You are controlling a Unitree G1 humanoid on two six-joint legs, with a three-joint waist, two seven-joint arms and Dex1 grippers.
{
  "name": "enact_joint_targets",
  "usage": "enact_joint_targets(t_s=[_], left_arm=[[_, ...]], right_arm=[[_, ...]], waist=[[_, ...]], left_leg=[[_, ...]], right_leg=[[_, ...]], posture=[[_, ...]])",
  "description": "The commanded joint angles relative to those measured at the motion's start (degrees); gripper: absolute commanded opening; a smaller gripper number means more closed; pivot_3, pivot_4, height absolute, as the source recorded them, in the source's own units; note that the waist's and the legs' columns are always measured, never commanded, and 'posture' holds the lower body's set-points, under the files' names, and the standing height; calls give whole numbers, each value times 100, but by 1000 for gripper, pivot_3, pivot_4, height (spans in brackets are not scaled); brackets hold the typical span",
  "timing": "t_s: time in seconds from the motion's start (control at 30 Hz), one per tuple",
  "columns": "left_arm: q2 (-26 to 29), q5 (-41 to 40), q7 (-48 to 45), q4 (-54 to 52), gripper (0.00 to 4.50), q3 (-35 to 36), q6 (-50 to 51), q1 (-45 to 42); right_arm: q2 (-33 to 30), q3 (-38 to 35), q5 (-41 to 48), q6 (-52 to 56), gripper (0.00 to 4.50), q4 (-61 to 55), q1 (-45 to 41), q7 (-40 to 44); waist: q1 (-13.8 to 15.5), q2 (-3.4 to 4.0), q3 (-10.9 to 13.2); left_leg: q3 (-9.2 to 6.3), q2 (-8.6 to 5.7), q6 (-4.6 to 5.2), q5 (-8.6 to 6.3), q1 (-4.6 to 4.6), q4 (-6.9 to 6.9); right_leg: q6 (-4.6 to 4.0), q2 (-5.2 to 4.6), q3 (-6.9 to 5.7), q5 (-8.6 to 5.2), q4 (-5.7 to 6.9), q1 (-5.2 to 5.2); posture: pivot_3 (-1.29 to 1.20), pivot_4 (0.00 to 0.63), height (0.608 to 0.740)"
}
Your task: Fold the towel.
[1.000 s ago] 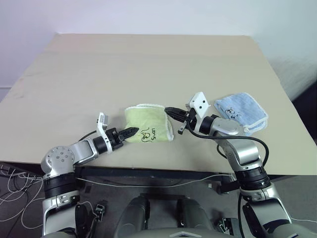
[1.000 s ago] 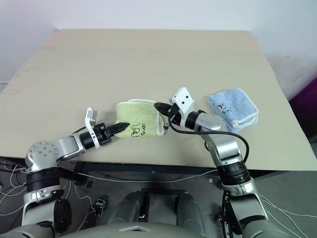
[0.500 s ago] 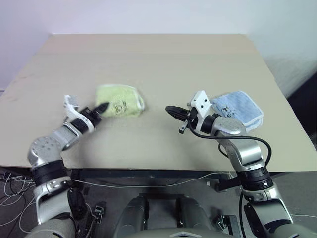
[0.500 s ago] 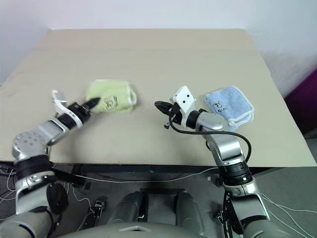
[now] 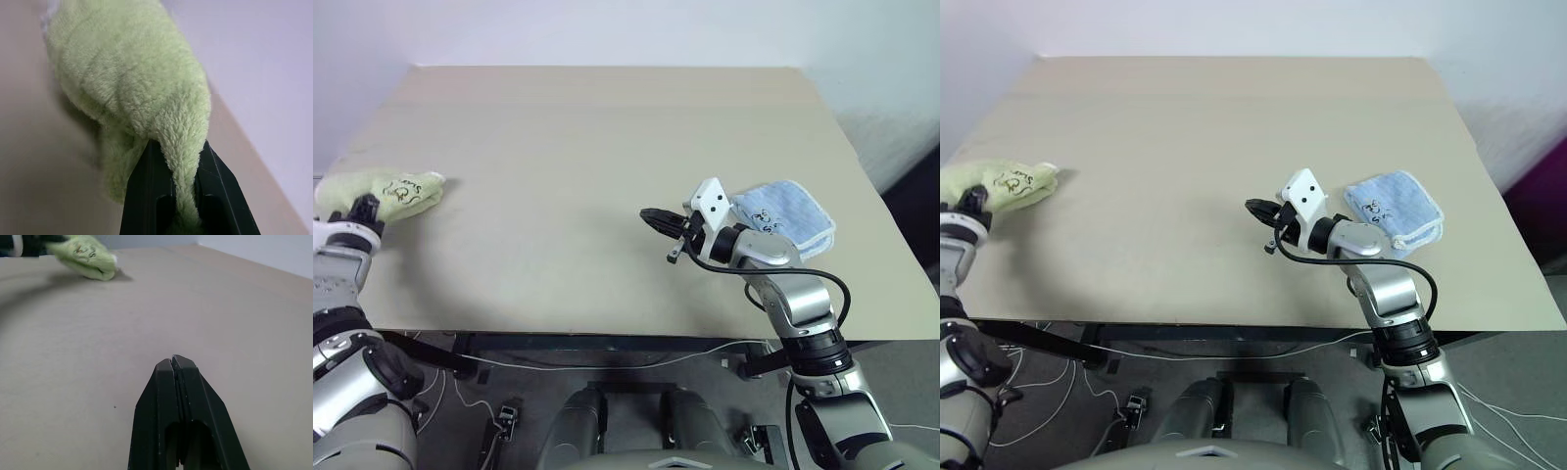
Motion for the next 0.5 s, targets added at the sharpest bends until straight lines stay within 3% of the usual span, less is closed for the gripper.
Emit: enact_joint_targets(t_s=[0.03, 0.47, 0.5], left_arm=[[-104, -160, 13, -367, 12, 236, 9, 269], [-843, -1111, 610, -2454, 4330, 829, 590, 1378], [-884, -1156, 689, -2640, 4458, 831, 669, 1495]], right_arm=[[-2, -99, 93, -95, 0, -210, -3, 12], [78, 0, 61, -144, 0, -33, -94, 118], [83, -1, 64, -141, 0, -39, -86, 120]], waist=[[-2, -1, -1], [-22, -9, -3], [-29, -9, -3]], left_leg=[[-1, 0, 0, 0, 0, 0], [0, 7, 0, 0, -1, -1], [0, 7, 0, 0, -1, -1]], right_leg=[[0, 0, 0, 0, 0, 0], [0, 1, 2, 0, 1, -1], [0, 1, 2, 0, 1, -1]], posture=[[0, 150, 740], [0, 150, 740], [0, 150, 740]])
